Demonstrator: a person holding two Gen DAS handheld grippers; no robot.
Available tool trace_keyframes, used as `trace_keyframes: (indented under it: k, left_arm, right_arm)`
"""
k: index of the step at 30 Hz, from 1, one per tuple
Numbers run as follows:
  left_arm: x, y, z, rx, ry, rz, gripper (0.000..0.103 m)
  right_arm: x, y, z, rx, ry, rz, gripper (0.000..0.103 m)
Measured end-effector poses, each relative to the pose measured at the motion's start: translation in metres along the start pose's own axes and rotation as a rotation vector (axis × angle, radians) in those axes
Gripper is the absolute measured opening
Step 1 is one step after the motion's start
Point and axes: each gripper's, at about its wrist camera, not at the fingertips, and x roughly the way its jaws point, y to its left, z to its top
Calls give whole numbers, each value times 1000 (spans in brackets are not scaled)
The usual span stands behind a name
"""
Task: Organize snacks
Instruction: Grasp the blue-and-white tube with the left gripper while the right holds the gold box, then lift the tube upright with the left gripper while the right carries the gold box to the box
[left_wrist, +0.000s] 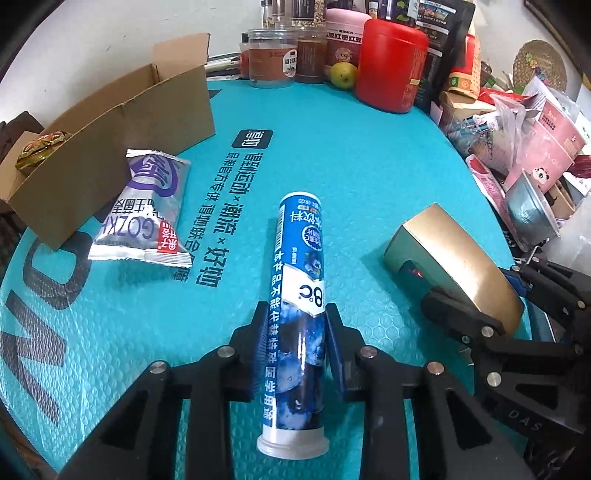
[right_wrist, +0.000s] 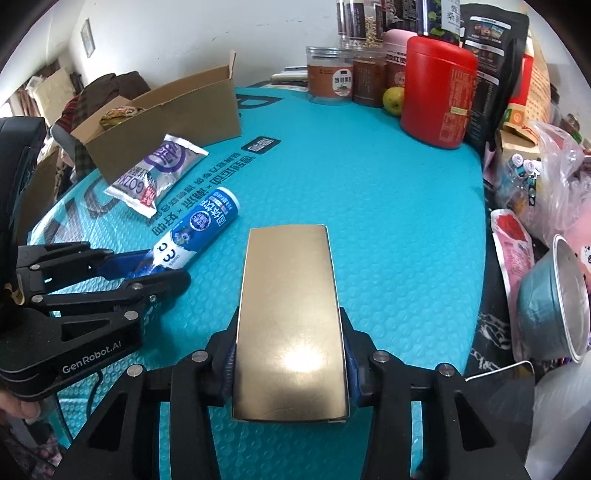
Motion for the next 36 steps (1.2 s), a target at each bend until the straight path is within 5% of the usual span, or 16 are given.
trace_keyframes:
  k: [8, 36]
  left_arm:
    - [-17, 12, -8, -41, -32, -41, 28]
    - [-97, 109, -26, -279, -229, 67, 28]
  right_arm:
    - [-3, 11, 7, -8, -8, 28, 44]
    - [-13, 117, 65, -234, -115, 195, 44]
